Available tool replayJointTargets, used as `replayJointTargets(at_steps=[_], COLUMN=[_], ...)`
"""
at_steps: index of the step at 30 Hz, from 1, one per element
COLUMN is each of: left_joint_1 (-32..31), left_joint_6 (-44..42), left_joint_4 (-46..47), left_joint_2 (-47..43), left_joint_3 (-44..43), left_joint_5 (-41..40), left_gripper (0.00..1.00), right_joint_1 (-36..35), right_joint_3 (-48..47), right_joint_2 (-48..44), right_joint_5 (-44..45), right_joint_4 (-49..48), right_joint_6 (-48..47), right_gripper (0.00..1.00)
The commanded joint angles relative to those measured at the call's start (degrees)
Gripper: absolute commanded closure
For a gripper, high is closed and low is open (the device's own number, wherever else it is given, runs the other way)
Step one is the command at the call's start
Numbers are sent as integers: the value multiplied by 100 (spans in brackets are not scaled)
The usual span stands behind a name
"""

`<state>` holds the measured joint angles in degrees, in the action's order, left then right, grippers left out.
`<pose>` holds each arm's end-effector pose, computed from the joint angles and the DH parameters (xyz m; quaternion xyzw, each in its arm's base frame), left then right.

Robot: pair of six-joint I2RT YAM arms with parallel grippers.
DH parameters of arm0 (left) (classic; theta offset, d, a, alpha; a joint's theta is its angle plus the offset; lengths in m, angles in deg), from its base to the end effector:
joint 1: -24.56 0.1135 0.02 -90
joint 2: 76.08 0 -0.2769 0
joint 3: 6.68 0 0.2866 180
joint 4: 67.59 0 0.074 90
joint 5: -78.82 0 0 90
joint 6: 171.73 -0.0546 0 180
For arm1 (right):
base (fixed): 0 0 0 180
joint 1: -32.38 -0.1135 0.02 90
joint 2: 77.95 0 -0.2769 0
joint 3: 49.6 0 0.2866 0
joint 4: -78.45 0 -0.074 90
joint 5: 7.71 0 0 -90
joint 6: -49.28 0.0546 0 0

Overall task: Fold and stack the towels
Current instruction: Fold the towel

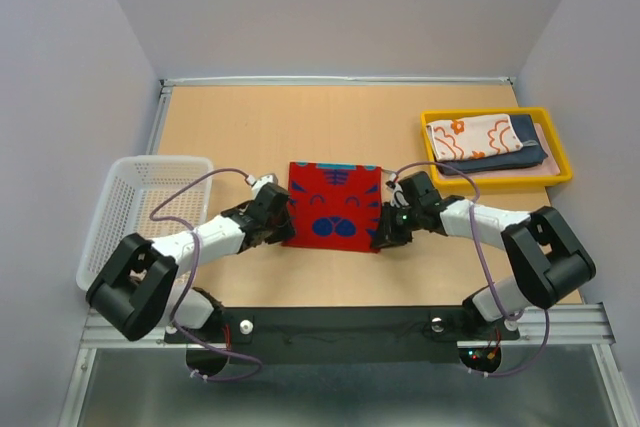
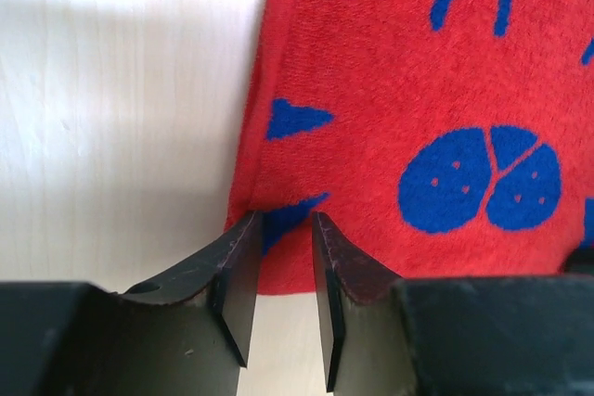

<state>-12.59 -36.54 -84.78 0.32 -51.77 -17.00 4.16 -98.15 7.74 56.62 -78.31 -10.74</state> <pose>0.2303 -0.1676 0.1376 -0.0834 0.9304 -0.1972 0.2976 0.2431 0.1573 0.1095 -0.0423 0.9434 0.3089 0.1133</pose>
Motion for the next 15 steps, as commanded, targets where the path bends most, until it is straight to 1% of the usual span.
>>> replayJointTargets(at_steps=[1, 3, 4, 5, 6, 7, 9, 11, 12, 13, 14, 15], left_joint_1=[-38, -65, -82, -74, -82, -74, -65, -65, -30, 14, 110, 363], left_joint_6=[244, 464, 543, 578, 579, 553, 430, 158, 0, -97, -220, -352], left_joint_4=[-553, -632, -763, -851, -965, -1184, -1274, -1029, -706, -529, -318, 128], left_joint_2=[-562, -941, -1378, -1600, -1802, -2117, -2357, -2375, -2306, -2227, -1956, -1771], left_joint_3=[576, 849, 902, 902, 806, 710, 360, 138, -28, -117, -291, -389], left_joint_5=[721, 820, 802, 741, 654, 392, 197, 56, -145, -243, -244, -183], left_gripper=[61, 61, 61, 61, 55, 51, 46, 44, 43, 43, 43, 43], right_joint_1=[-42, -51, -42, -42, -42, -42, -42, -42, -42, -42, -42, -42], right_joint_3=[175, 131, 88, -61, -149, -254, -613, -939, -1359, -1563, -1809, -2211], right_joint_2=[-403, -666, -729, -773, -791, -825, -861, -800, -712, -485, -318, -151], right_joint_5=[694, 704, 686, 643, 590, 529, 510, 581, 668, 843, 931, 1098], right_joint_4=[658, 817, 1001, 1107, 1204, 1352, 1407, 1389, 1319, 1267, 1205, 1048], right_joint_6=[-53, -114, -132, -176, -229, -316, -405, -510, -554, -580, -668, -712], right_gripper=[77, 76, 75, 75, 75, 73, 72, 71, 70, 69, 69, 69])
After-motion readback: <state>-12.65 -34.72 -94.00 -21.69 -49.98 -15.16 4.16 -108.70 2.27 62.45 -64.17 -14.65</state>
